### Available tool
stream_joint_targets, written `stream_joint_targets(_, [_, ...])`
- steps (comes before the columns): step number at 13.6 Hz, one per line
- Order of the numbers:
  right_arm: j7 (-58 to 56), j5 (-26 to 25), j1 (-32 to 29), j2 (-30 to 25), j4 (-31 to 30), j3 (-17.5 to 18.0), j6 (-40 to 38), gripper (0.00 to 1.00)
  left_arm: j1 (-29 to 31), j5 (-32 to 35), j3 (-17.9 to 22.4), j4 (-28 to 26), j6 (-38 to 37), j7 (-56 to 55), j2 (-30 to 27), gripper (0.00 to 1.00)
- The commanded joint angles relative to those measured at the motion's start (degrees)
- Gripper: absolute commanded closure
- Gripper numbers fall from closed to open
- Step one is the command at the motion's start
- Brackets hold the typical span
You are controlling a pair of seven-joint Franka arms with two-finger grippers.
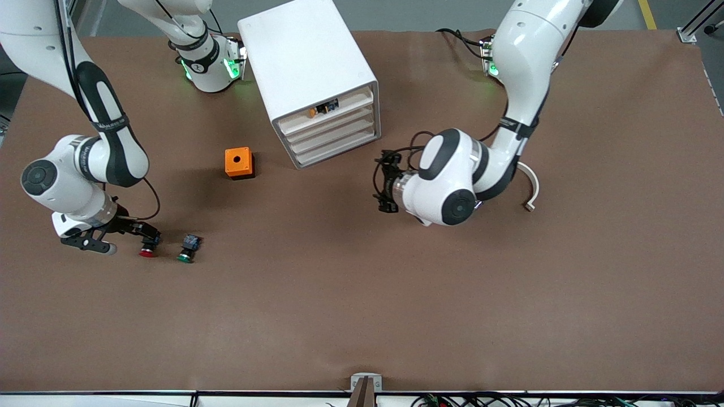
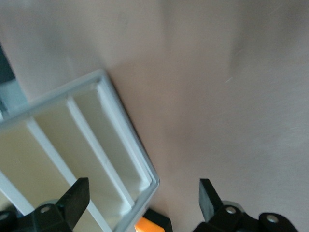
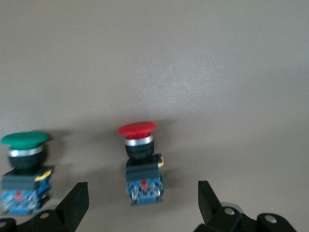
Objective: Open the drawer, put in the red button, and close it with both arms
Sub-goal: 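Grasp the red button with the right gripper while the left gripper grasps the drawer, then pull the drawer open with the left gripper while the right gripper lifts the button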
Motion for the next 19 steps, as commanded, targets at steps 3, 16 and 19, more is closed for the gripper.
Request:
stream_joint_targets(3, [1.3, 1.0, -0.6, 3.8, 1.9, 0.7, 2.5, 0.0, -4.8, -4.0, 0.4, 1.4, 1.1, -12.3, 2.5, 0.0])
stream_joint_targets(16, [1.3, 1.7, -0.7, 2.1, 3.0, 1.1, -6.4, 1.0, -8.6, -19.6, -0.2, 1.5, -8.0, -19.8, 7.9, 0.46])
stream_joint_targets(19, [3.6, 6.6, 1.4, -7.8, 3.9, 1.2, -20.3, 1.0, -9.7, -19.9, -0.1, 1.6, -8.0, -19.7, 8.8, 0.88])
